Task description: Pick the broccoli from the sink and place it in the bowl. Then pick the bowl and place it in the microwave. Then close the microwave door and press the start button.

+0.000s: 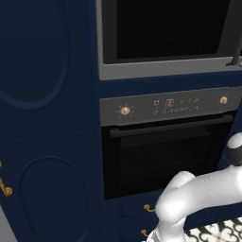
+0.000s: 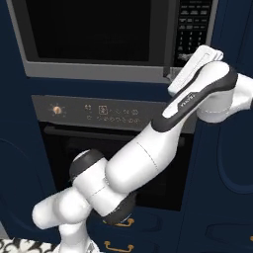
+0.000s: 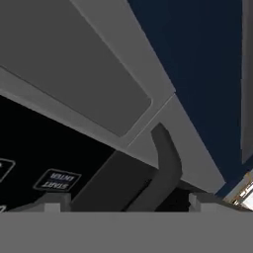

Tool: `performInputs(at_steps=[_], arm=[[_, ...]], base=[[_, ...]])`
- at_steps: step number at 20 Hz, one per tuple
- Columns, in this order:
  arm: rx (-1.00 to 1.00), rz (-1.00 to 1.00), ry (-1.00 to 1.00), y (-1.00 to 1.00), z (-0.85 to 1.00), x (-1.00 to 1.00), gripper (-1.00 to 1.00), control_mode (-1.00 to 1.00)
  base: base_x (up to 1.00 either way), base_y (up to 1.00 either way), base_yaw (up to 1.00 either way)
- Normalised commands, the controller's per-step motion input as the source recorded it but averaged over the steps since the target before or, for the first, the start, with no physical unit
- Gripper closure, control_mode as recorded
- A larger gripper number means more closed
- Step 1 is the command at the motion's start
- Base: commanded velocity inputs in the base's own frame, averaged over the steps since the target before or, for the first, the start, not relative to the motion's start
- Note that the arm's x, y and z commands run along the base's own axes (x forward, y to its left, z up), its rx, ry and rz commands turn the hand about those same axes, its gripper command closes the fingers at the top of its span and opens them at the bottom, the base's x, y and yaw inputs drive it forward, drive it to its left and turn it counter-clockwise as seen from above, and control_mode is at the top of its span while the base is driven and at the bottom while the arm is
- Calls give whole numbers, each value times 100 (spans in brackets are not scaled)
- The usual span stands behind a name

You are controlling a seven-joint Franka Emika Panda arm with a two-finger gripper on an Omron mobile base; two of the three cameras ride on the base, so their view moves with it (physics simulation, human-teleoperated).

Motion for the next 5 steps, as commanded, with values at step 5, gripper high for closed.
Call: performInputs(at_steps=[5], arm=[[0, 0, 0, 48, -26, -91, -100, -100]], base=[[0, 0, 0]])
